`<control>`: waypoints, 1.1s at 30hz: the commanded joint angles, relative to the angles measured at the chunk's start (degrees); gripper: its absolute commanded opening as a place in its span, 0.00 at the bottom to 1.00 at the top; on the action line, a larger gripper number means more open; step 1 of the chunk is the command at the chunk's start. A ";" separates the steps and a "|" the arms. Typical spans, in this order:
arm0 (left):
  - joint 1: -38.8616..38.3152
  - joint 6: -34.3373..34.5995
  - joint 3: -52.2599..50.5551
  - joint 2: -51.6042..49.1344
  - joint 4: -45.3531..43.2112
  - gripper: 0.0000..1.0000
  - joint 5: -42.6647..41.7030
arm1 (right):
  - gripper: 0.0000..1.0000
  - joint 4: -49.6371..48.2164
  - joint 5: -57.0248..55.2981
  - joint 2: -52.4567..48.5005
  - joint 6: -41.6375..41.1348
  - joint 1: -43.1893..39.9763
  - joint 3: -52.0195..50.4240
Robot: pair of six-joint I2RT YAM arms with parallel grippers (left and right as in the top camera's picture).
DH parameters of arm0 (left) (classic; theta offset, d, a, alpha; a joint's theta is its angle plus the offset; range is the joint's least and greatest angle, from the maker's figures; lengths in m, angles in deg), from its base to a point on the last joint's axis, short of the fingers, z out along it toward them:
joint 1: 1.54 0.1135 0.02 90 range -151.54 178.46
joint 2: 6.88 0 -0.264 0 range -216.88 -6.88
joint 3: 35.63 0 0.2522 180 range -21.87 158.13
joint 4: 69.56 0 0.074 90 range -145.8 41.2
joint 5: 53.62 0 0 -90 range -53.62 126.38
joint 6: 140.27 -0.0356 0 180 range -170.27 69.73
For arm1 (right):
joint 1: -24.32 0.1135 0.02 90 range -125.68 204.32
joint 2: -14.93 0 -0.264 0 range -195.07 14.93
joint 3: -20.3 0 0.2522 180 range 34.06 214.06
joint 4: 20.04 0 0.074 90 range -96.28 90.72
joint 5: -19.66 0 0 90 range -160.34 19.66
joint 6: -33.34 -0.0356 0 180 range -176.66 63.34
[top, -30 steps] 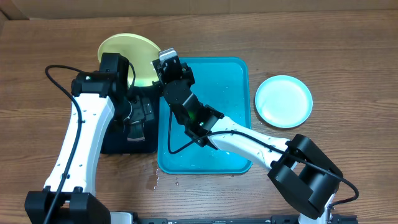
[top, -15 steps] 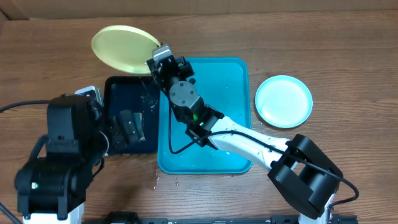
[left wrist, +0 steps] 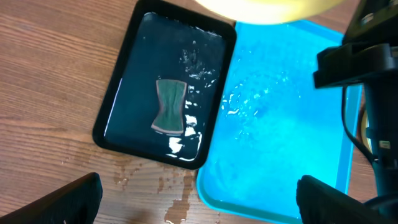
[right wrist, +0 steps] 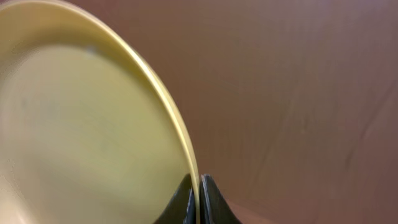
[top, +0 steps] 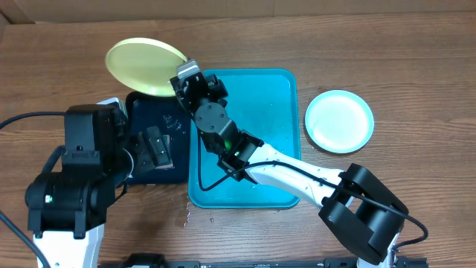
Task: Clean dirty plates on tray and stack at the side
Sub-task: 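Carry the yellow plate right and lower it onto the white plate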
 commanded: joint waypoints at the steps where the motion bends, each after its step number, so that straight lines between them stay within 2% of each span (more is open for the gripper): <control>1: -0.13 1.22 0.59 -1.84 0.00 1.00 -0.63 | 0.04 8.55 -3.21 0.42 -20.17 -0.70 1.01; 3: -0.13 1.20 0.57 -2.97 0.00 1.00 -0.63 | 0.04 19.10 -1.49 0.42 -34.21 -1.46 1.01; 6: -0.13 1.20 0.57 -5.03 -0.02 1.00 -0.63 | 0.04 27.47 0.70 0.42 -41.62 -2.58 1.01; 11: -0.13 1.20 0.57 -8.59 0.00 1.00 -0.63 | 0.04 28.98 1.09 1.22 -41.81 -4.31 1.01; 16: -0.13 1.20 0.57 -11.96 -0.07 1.00 -0.63 | 0.04 33.94 11.61 6.01 -42.40 -9.77 1.01; 20: -0.13 1.20 0.57 -15.61 -0.04 1.00 -0.63 | 0.04 46.42 22.16 10.03 -49.03 -17.51 1.01; 24: -0.13 1.20 0.57 -18.78 -0.07 1.00 -0.63 | 0.04 59.67 30.34 11.82 -49.33 -26.73 1.01; 30: -0.13 1.20 0.57 -23.52 -0.07 1.00 -0.63 | 0.04 76.52 34.29 11.87 -49.29 -40.52 1.01; 33: -0.13 1.20 0.57 -25.70 -0.07 1.00 -0.63 | 0.04 81.64 34.32 11.87 -49.29 -46.75 1.01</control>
